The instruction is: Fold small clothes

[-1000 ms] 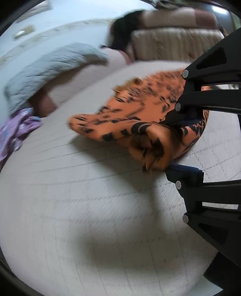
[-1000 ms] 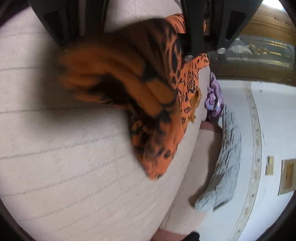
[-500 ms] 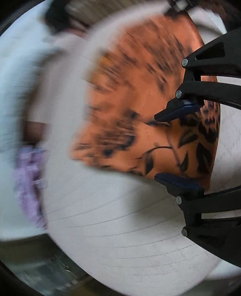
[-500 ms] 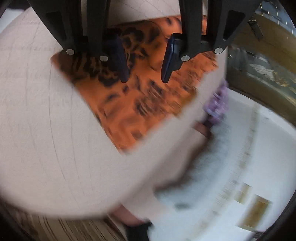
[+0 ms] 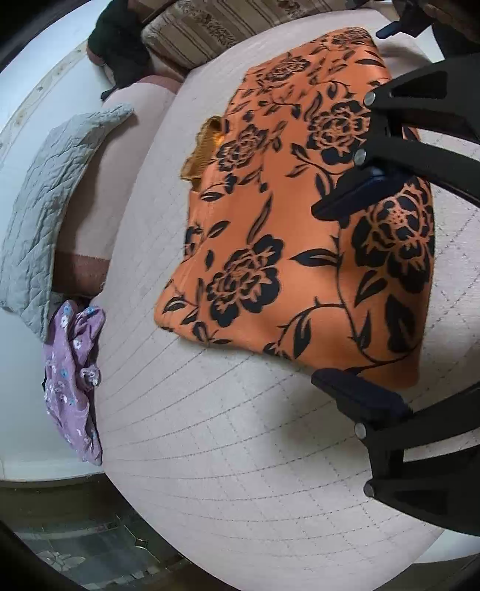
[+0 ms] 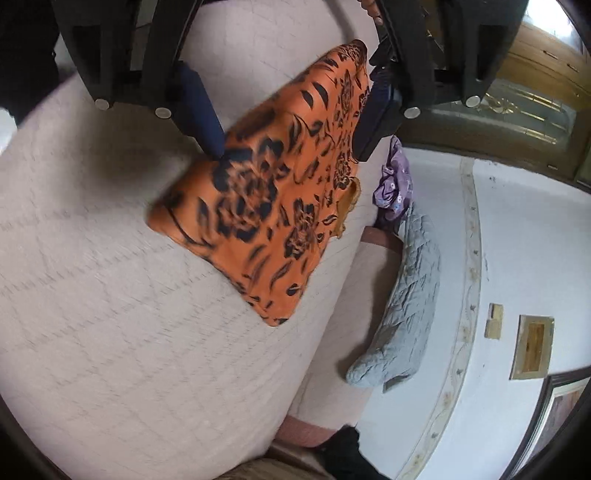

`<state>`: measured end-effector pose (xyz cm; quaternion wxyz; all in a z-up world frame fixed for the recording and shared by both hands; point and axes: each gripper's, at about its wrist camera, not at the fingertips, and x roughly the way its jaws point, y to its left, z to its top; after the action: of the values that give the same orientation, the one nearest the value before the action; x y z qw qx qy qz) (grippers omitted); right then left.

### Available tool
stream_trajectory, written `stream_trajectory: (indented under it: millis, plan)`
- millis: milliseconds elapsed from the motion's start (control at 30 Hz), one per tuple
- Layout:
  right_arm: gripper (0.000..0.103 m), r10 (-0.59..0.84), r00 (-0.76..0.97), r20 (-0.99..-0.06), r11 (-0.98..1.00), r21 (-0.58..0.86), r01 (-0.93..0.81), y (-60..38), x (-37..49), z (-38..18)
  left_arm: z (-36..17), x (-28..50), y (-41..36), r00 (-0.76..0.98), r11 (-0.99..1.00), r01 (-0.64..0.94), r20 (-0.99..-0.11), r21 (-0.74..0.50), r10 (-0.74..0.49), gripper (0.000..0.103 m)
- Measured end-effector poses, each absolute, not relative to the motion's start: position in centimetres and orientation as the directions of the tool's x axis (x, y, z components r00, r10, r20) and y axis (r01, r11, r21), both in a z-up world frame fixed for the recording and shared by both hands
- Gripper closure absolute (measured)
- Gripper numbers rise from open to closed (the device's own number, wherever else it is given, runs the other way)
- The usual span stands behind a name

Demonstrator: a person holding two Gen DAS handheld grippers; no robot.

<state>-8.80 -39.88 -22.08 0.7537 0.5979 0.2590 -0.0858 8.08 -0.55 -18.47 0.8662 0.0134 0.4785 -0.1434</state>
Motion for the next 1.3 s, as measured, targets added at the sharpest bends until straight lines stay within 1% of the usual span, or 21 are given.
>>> stream_trajectory:
  millis: [100, 133, 167, 233, 267, 300, 367, 400, 433, 500, 567, 633, 667, 733, 767, 833, 967, 1000, 1100, 1200, 1300]
  plan:
    - [0.028, 0.181, 0.842, -0.509, 0.257, 0.851, 0.459, -39.8, -8.6, -23.1, -20.4, 8.6, -2.0, 0.466, 0.966, 0.258, -0.872, -0.025, -0.147, 0.018]
    - [0.029, 0.178, 0.826, -0.535, 0.248, 0.837, 0.489, -39.9, -8.3, -23.7, -21.0, 8.7, -2.3, 0.454, 0.965, 0.262, -0.883, 0.003, -0.12, 0.015]
    - [0.029, 0.168, 0.814, -0.556, 0.237, 0.824, 0.514, -40.1, -8.3, -24.5, -21.4, 8.8, -2.4, 0.443, 0.964, 0.265, -0.888, 0.003, -0.119, 0.013]
    - [0.031, 0.163, 0.813, -0.559, 0.195, 0.826, 0.529, -40.7, -8.2, -25.9, -22.1, 9.1, -1.8, 0.434, 0.969, 0.241, -0.888, -0.047, -0.151, 0.001]
    - [0.031, 0.144, 0.821, -0.553, 0.194, 0.829, 0.525, -40.9, -7.8, -26.1, -22.5, 9.5, -1.3, 0.419, 0.972, 0.219, -0.891, -0.089, -0.177, 0.0]
    - [0.031, 0.111, 0.826, -0.553, 0.208, 0.826, 0.525, -41.2, -7.4, -25.9, -22.6, 9.5, -0.9, 0.415, 0.969, 0.216, -0.888, -0.117, -0.2, 0.0]
    - [0.034, 0.061, 0.821, -0.567, 0.246, 0.806, 0.538, -41.6, -6.5, -25.5, -22.4, 9.4, -1.1, 0.421, 0.963, 0.247, -0.884, -0.106, -0.206, 0.0]
    - [0.04, 0.035, 0.813, -0.581, 0.267, 0.79, 0.553, -41.8, -5.8, -25.7, -22.4, 9.3, -1.4, 0.426, 0.96, 0.264, -0.883, -0.088, -0.198, 0.0]
    - [0.051, 0.014, 0.803, -0.596, 0.278, 0.774, 0.569, -41.9, -5.4, -25.8, -22.5, 9.4, -1.4, 0.434, 0.96, 0.266, -0.879, -0.084, -0.197, 0.0]
    - [0.06, -0.018, 0.792, -0.611, 0.296, 0.753, 0.588, -41.7, -5.1, -25.8, -22.4, 9.1, -1.5, 0.442, 0.962, 0.259, -0.874, -0.09, -0.201, 0.0]
    - [0.063, -0.039, 0.78, -0.624, 0.324, 0.731, 0.601, -41.4, -4.8, -25.3, -22.2, 9.3, -1.5, 0.413, 0.955, 0.28, -0.886, -0.096, -0.211, 0.0]
    - [0.067, -0.055, 0.769, -0.636, 0.347, 0.71, 0.612, -41.0, -4.5, -24.7, -21.9, 10.6, -1.0, 0.373, 0.936, 0.338, -0.899, -0.1, -0.231, 0.0]
    - [0.068, -0.059, 0.769, -0.637, 0.36, 0.705, 0.611, -40.9, -4.4, -24.3, -21.2, 11.1, -0.4, 0.403, 0.942, 0.328, -0.892, -0.071, -0.207, 0.0]
    - [0.07, -0.077, 0.778, -0.623, 0.404, 0.694, 0.596, -40.3, -4.1, -22.5, -19.6, 11.7, 1.5, 0.532, 0.975, 0.222, -0.839, 0.011, -0.111, 0.0]
    - [0.07, -0.082, 0.785, -0.614, 0.423, 0.692, 0.585, -39.9, -3.9, -21.7, -19.0, 12.1, 2.5, 0.559, 0.983, 0.182, -0.825, 0.03, -0.078, 0.0]
    - [0.071, -0.092, 0.809, -0.58, 0.509, 0.671, 0.539, -38.6, -3.0, -18.2, -18.7, 13.2, 4.3, 0.55, 0.994, 0.11, -0.834, 0.014, -0.049, 0.0]
    - [0.072, -0.043, 0.85, -0.526, 0.663, 0.621, 0.418, -34.1, -0.1, -12.0, -18.7, 14.9, 8.5, 0.512, 0.998, -0.069, -0.858, -0.006, 0.03, 0.0]
    - [0.073, -0.018, 0.857, -0.515, 0.706, 0.601, 0.376, -32.1, 1.1, -10.5, -18.4, 15.1, 9.4, 0.516, 0.995, -0.101, -0.855, -0.011, 0.043, 0.0]
    - [0.074, 0.063, 0.86, -0.507, 0.779, 0.564, 0.275, -26.2, 4.0, -8.3, -17.2, 15.2, 12.0, 0.551, 0.981, -0.196, -0.828, -0.004, 0.107, 0.0]
    - [0.074, 0.164, 0.83, -0.533, 0.819, 0.542, 0.186, -19.8, 7.2, -8.9, -16.4, 14.7, 15.6, 0.571, 0.959, -0.284, -0.804, -0.003, 0.166, 0.0]
    - [0.074, 0.297, 0.761, -0.577, 0.817, 0.566, 0.111, -13.8, 9.8, -11.9, -16.9, 14.3, 17.8, 0.557, 0.949, -0.315, -0.814, -0.026, 0.163, 0.0]
